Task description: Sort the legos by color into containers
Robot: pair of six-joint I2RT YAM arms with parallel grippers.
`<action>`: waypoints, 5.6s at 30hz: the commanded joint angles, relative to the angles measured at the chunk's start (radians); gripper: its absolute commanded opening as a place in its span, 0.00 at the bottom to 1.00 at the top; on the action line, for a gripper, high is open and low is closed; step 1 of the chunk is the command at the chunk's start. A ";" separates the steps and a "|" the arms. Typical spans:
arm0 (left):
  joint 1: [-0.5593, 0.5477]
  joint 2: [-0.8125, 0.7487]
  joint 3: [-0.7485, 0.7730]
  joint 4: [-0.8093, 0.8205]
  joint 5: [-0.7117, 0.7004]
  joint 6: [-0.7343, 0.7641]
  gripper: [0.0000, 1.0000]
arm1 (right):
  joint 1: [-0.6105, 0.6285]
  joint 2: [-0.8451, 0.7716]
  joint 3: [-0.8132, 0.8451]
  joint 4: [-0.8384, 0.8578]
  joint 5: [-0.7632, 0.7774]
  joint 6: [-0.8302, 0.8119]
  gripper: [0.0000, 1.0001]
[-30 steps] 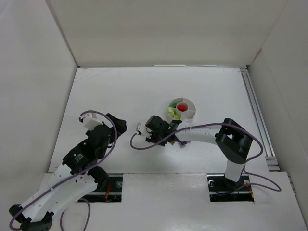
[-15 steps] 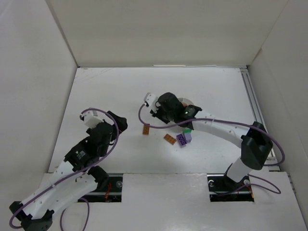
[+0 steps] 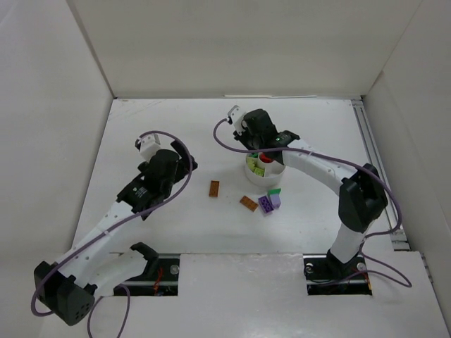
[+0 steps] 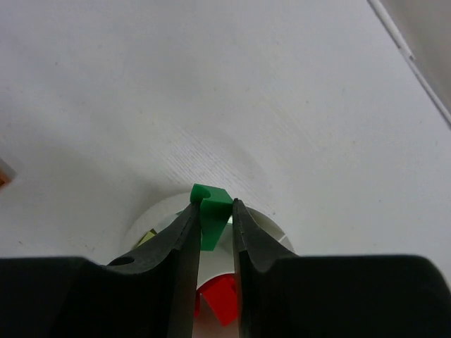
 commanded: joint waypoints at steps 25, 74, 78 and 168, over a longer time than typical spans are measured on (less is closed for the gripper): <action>0.161 0.171 0.045 0.112 0.307 0.167 1.00 | -0.028 -0.167 -0.088 0.008 0.073 0.102 0.57; 0.107 0.304 -0.052 0.161 0.471 0.154 1.00 | 0.086 -0.624 -0.746 -0.035 0.138 0.804 0.70; 0.107 0.304 -0.043 0.152 0.471 0.154 1.00 | 0.086 -0.582 -0.766 -0.013 0.150 0.849 0.63; -0.061 0.266 -0.058 0.635 1.330 0.228 0.28 | 0.136 -0.795 -0.674 0.145 -0.569 0.119 0.09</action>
